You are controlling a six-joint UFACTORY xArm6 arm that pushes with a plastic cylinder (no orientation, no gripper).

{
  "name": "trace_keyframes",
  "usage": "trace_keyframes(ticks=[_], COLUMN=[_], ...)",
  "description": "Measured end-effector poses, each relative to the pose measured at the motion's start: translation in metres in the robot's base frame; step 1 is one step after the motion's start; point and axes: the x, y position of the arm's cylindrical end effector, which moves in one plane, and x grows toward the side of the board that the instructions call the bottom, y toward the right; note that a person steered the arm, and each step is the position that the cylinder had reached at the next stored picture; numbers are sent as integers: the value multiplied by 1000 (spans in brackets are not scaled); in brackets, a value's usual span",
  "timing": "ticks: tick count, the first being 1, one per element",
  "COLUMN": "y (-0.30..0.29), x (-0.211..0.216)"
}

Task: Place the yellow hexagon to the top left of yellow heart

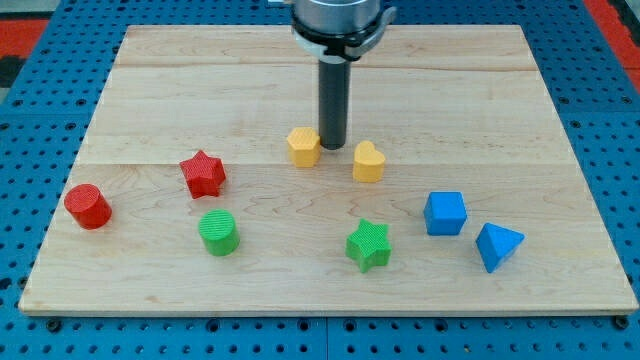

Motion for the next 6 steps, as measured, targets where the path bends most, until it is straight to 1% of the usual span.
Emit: trace_keyframes(ticks=[2,3,5,6], y=[1,13,51,57], x=[-2,6,10,-13])
